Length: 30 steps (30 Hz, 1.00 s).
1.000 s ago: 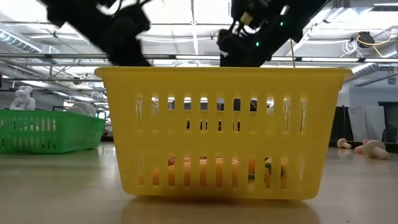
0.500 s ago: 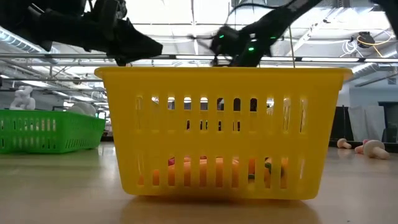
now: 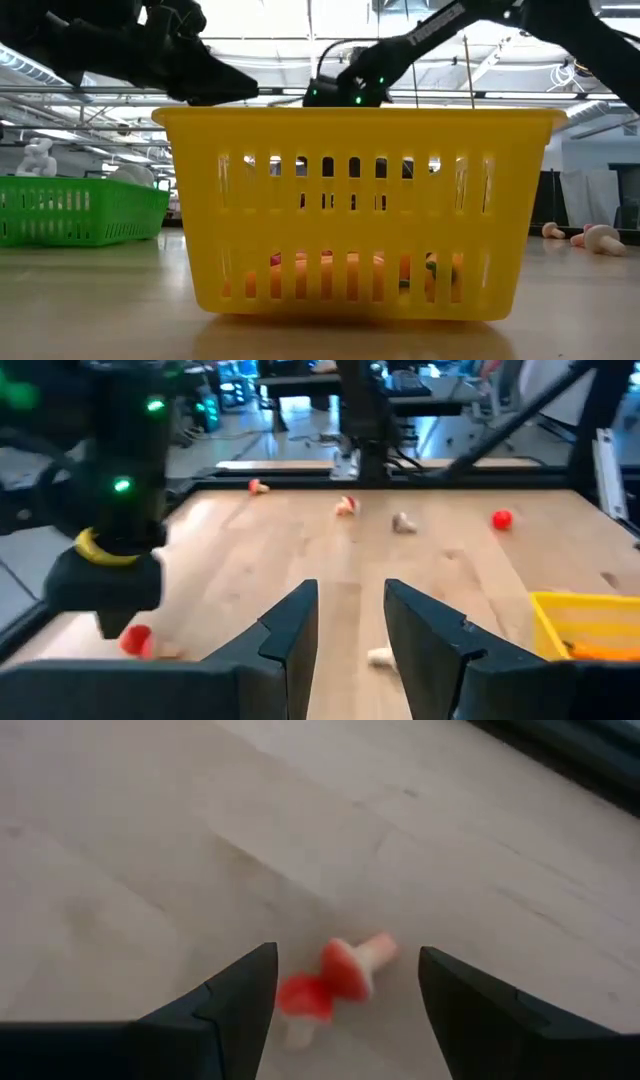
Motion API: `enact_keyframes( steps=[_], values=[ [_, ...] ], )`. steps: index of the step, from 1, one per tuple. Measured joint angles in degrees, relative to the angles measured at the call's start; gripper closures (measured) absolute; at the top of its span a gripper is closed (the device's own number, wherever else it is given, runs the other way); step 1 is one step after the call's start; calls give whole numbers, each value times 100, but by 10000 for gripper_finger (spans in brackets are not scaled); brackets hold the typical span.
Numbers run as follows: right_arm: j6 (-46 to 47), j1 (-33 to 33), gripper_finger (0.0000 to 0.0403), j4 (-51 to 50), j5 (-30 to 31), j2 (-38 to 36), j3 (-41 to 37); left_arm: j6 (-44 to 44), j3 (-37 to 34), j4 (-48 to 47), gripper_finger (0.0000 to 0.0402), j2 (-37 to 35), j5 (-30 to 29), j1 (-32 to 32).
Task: Sort produce into baskets
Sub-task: Put the red mushroom into the blue basket
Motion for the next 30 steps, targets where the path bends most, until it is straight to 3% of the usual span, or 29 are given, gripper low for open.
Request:
enact_keyframes(
  steps=[13, 30],
  values=[
    [62, -17, 177, -33, -80, 363, 2, -460, 0, -579, 276, 0, 128, -432],
    [-156, -15, 306, -1, -71, 356, 6, -458, 2, -1329, 276, -246, -670, -556]
  ],
)
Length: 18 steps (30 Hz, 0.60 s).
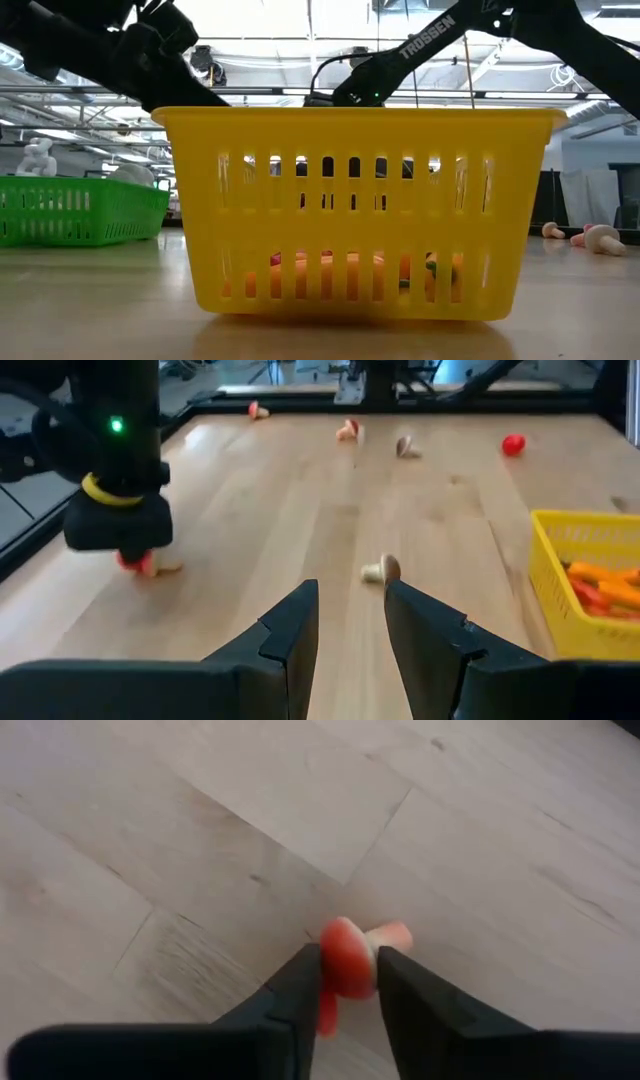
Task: Sort produce into baskets
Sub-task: Put the red mushroom into the blue basket
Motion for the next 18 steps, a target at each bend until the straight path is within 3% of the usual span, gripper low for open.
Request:
enact_keyframes(
  steps=[9, 18],
  values=[
    [-417, 4, 391, 161, 34, -15, 0, -295, 0, -1462, 276, -993, -512, 0],
    [-688, 38, 401, 218, -1, -160, -6, -313, 2, -2196, 276, -1562, -534, 0]
  ],
)
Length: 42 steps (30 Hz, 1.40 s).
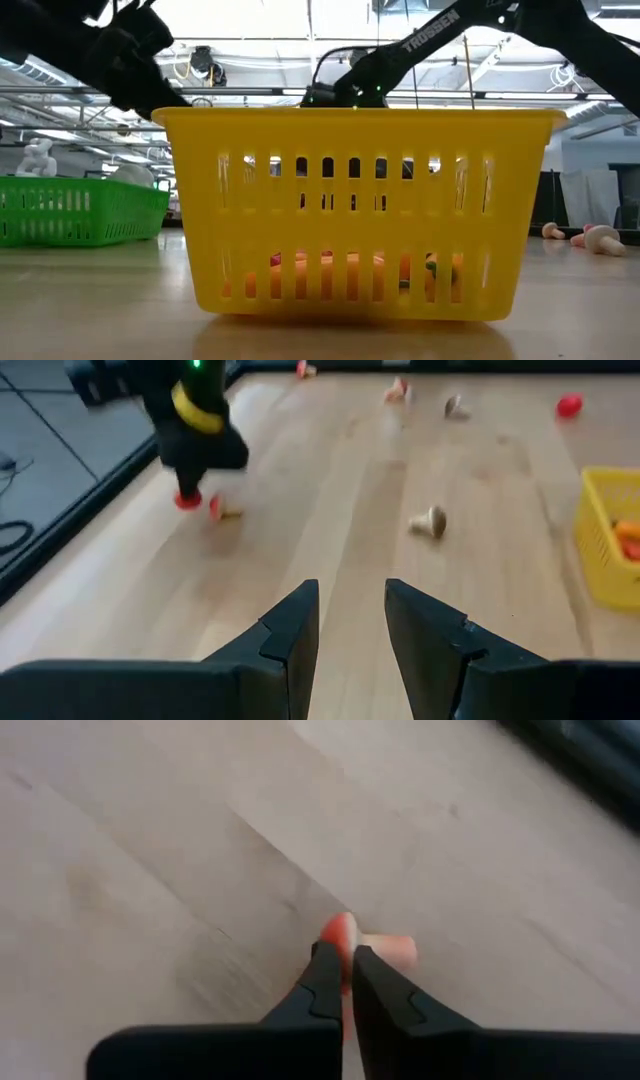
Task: Sort produce into baskets
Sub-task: Put the red mushroom into the blue basket
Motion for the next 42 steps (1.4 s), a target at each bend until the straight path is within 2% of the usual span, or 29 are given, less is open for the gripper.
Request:
enact_keyframes(
  steps=[8, 15, 18, 23, 27, 30, 33, 37, 40, 42],
  values=[
    [-355, 507, 403, 315, -62, -708, 4, -436, 0, -943, 276, -397, -747, 0],
    [-1357, 1867, 403, 1055, -745, -911, 6, -462, 2, -1008, 276, -494, -1089, 0],
    [-1872, 2548, 402, 1534, -790, -808, 6, -436, 0, -1076, 276, -518, -1133, 0],
    [-2537, 3427, 402, 2643, -803, -447, 0, -288, 0, -1097, 276, -518, -1254, 0],
    [-2772, 3792, 402, 3825, -1044, -74, 6, -285, 0, -1028, 276, -515, -1275, 0],
    [-2868, 3939, 402, 4712, -1335, 309, 4, -287, 0, -989, 276, -513, -1279, 0],
    [-2873, 4022, 402, 6024, -1670, 703, -1, -359, 0, -992, 276, -513, -1278, 0],
    [-2866, 4073, 402, 7592, -1701, 1216, 6, -444, 0, -989, 276, -513, -1278, 0],
    [-2566, 4063, 402, 8114, -1688, 1568, 8, -579, 0, -1000, 276, -513, -1278, -5],
    [-2360, 4057, 402, 8126, -1690, 1765, 205, -591, 0, -998, 276, -513, -1278, -15]
  ],
)
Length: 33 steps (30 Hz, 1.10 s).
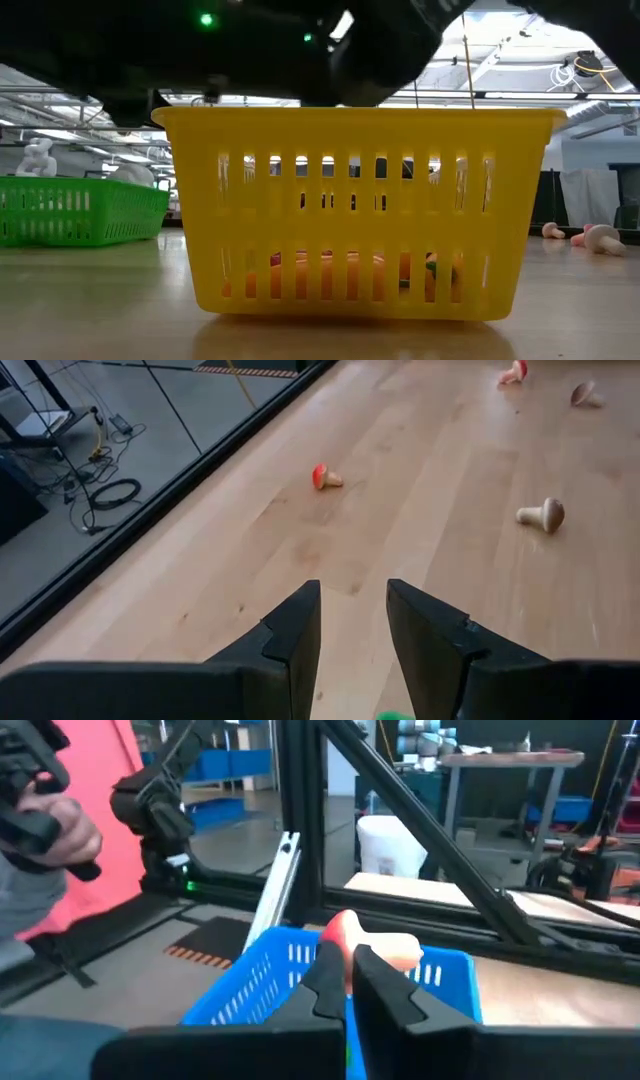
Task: Sort produce into baskets
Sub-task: Put the red mushroom into the blue basket
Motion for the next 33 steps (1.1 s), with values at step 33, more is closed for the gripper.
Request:
enact_keyframes(
  steps=[33],
  values=[
    [351, 8, 334, -2262, -271, 1110, 2395, 42, 0, 146, 276, -1, 0, -48]
  ],
)
